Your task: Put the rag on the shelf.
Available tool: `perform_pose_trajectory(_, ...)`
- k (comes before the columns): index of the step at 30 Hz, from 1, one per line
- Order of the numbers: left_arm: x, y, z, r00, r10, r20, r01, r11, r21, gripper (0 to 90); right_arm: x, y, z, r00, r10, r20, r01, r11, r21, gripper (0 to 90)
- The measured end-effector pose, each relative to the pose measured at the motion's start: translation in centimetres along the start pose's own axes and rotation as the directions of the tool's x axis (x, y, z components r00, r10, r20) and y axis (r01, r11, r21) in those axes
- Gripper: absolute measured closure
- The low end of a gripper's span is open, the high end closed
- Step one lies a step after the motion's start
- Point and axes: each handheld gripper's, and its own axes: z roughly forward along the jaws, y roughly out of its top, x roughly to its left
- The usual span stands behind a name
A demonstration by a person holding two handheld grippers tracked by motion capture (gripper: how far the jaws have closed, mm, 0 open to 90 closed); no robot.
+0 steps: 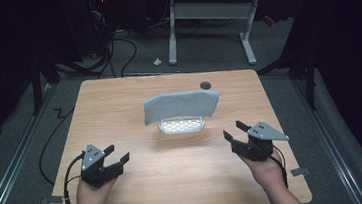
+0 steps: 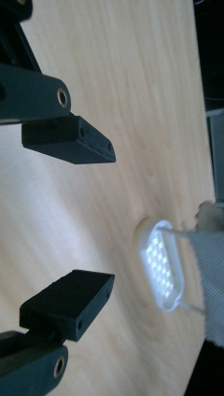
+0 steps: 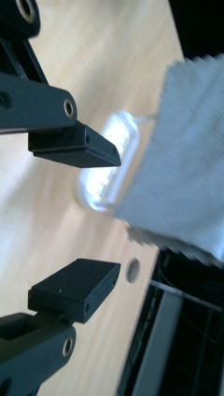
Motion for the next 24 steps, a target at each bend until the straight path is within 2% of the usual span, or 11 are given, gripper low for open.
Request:
perform_pose_trajectory(3,-1.8,-0.9,0.1,0.9998,-0.005,0.021,0.005,0.9996,0.027,36.4,1.4,-1.4,-0.4,0.9998,-0.001,-0.020,0.002,1.000,0.029,40.9)
perform_pose_trajectory(7,-4.5,-1.8,1.3,0.9951,-0.040,0.090,0.033,0.9961,0.081,36.0,3.3,-3.1,-0.4,0.9988,-0.014,-0.047,0.018,0.996,0.087,38.9)
perform_pose_trajectory(8,-6.2,-2.0,2.1,0.9913,0.014,0.131,-0.029,0.9928,0.117,34.2,4.1,-3.8,-0.3,0.9981,-0.023,-0.057,0.029,0.993,0.113,38.1)
perform_pose_trajectory(9,-6.2,-2.0,2.1,0.9913,0.014,0.131,-0.029,0.9928,0.117,33.6,4.5,-4.2,-0.2,0.9977,-0.022,-0.065,0.030,0.992,0.122,37.6)
perform_pose_trajectory(13,-8.8,-3.0,2.7,0.9799,0.096,0.175,-0.121,0.9831,0.138,33.1,5.4,-5.2,0.0,0.9970,-0.020,-0.075,0.030,0.990,0.140,36.6)
perform_pose_trajectory(15,-9.7,-3.5,2.8,0.9705,0.130,0.203,-0.164,0.9730,0.162,33.4,5.9,-6.1,0.0,0.9968,-0.016,-0.078,0.027,0.990,0.135,35.8)
perform_pose_trajectory(18,-10.4,-3.8,2.9,0.9611,0.194,0.197,-0.226,0.9616,0.156,33.3,6.5,-7.7,0.0,0.9944,-0.032,-0.100,0.048,0.987,0.157,36.6)
perform_pose_trajectory(20,-10.1,-3.8,3.1,0.9640,0.202,0.173,-0.228,0.9618,0.151,33.7,6.6,-8.0,0.0,0.9925,-0.082,-0.091,0.097,0.981,0.167,37.5)
perform_pose_trajectory(21,-9.5,-3.6,3.3,0.9750,0.144,0.169,-0.171,0.9727,0.157,33.4,6.3,-8.2,0.3,0.9940,-0.065,-0.088,0.080,0.980,0.185,37.2)
perform_pose_trajectory(22,-9.5,-3.6,3.3,0.9750,0.144,0.169,-0.171,0.9727,0.157,33.4,6.3,-8.2,0.3,0.9940,-0.065,-0.088,0.080,0.980,0.185,37.2)
perform_pose_trajectory(24,-8.9,-3.5,3.1,0.9799,0.102,0.172,-0.127,0.9811,0.146,33.5,6.1,-8.2,0.5,0.9953,-0.031,-0.091,0.048,0.980,0.192,37.2)
